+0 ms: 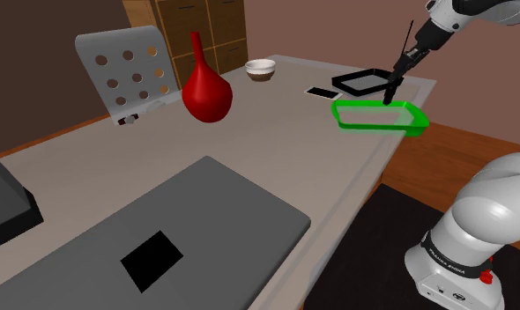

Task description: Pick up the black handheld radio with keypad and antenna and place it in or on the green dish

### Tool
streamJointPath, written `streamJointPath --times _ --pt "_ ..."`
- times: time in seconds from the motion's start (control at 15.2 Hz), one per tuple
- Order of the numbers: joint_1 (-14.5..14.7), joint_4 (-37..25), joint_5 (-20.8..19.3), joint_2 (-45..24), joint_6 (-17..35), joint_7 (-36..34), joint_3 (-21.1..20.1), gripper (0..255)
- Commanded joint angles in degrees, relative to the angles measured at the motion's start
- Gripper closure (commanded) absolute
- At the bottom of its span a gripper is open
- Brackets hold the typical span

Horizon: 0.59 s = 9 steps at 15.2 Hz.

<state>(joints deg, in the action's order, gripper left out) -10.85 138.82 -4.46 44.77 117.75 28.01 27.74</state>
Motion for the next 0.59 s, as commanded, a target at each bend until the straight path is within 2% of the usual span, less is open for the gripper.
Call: streamJointPath --times 0.0,0.46,0.53 --pt "-0.1 1.2 -0.1 0.1 1.1 0.1 0.1 255" --pt "-0.1 1.2 -0.1 0.1 1.1 0.1 0.2 255" --pt "-0.1 1.2 -0.1 0.1 1.1 0.1 0.2 0"
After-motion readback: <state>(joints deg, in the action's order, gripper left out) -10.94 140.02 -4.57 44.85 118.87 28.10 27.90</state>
